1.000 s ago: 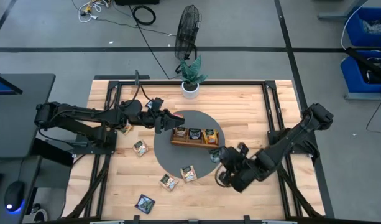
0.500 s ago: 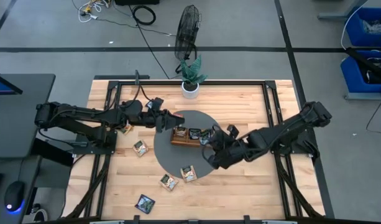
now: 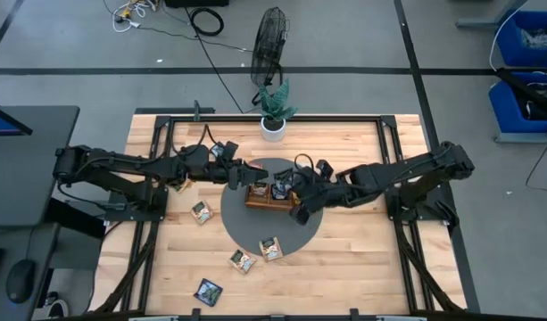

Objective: Pick & Place Tea
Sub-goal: Put the blue tea bag into the middle section of the wooden organizer

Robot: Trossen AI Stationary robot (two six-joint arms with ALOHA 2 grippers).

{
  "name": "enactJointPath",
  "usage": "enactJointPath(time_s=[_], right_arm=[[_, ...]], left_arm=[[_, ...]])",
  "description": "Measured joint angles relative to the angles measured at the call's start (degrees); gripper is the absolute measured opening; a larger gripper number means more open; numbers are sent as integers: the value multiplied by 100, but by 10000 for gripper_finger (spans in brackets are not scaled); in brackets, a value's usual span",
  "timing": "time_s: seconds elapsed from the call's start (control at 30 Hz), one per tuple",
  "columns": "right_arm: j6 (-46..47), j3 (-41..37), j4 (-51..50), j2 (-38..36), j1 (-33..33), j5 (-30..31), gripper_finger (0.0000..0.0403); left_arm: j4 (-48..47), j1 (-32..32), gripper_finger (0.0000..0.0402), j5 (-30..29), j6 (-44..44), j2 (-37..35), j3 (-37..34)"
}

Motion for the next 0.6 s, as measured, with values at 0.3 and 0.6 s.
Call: enactJointPath(time_s=[0.3,0.6], right_arm=[[-396,2,297,0,-185,-290,0],[-399,2,313,0,-381,-591,0]], left_arm=[[94,95,181,-19,-14,106,7],[449,115,181,159,-143,380,94]])
